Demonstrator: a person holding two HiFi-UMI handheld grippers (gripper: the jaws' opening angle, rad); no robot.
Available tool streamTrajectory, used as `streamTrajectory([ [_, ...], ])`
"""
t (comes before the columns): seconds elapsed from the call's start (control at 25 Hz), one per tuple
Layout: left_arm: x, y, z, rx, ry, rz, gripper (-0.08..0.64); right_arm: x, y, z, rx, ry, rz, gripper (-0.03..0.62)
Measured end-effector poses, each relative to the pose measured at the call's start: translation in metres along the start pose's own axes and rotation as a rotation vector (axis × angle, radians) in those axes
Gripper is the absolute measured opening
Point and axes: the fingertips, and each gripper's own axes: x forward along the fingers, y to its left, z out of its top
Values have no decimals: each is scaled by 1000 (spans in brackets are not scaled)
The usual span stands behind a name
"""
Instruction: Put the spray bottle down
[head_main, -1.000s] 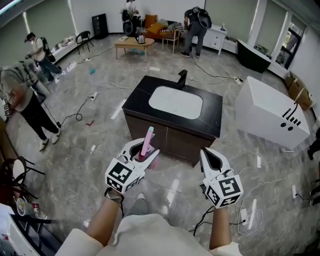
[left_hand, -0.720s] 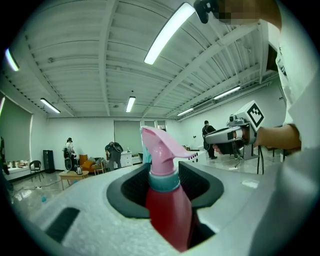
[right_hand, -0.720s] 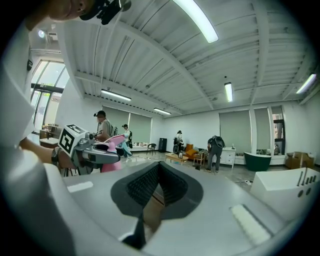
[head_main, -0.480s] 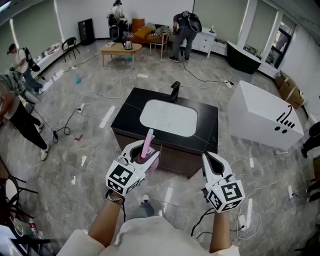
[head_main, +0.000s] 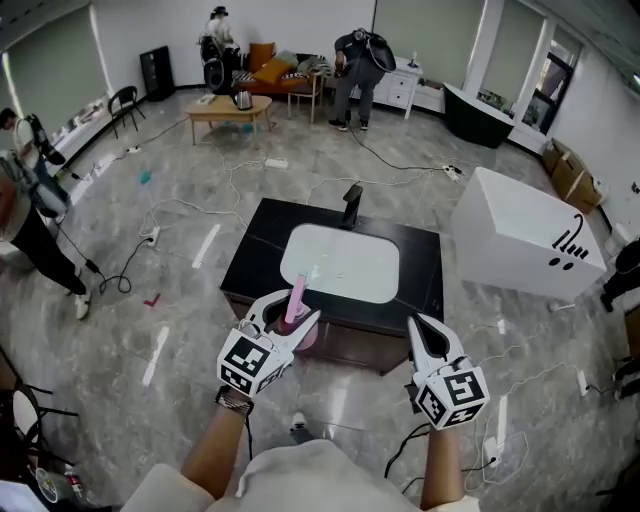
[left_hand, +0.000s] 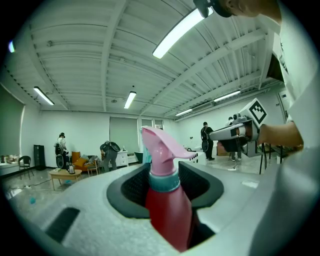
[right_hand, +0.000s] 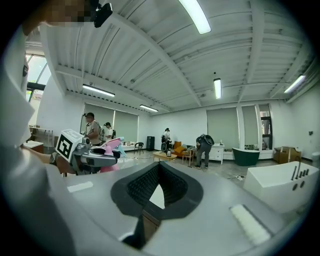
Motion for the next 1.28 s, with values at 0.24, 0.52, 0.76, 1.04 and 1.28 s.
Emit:
streamTrajectory([
  [0.24, 15, 30, -1, 2, 2, -21, 186, 33, -10, 3, 13, 11, -35, 6],
  [0.52, 27, 55, -7, -6, 14, -39, 184, 65, -11, 11, 21, 4, -59, 6],
  [0.76, 46, 68, -9, -17, 16, -30, 184, 81, -20, 10, 5, 16, -58, 6],
  [1.04, 79, 69, -14, -22, 41, -19, 184, 98, -46, 6, 10, 19, -30, 6],
  [1.28, 109, 68, -8, -18, 56, 24, 184, 112, -76, 8, 2, 26, 16, 6],
])
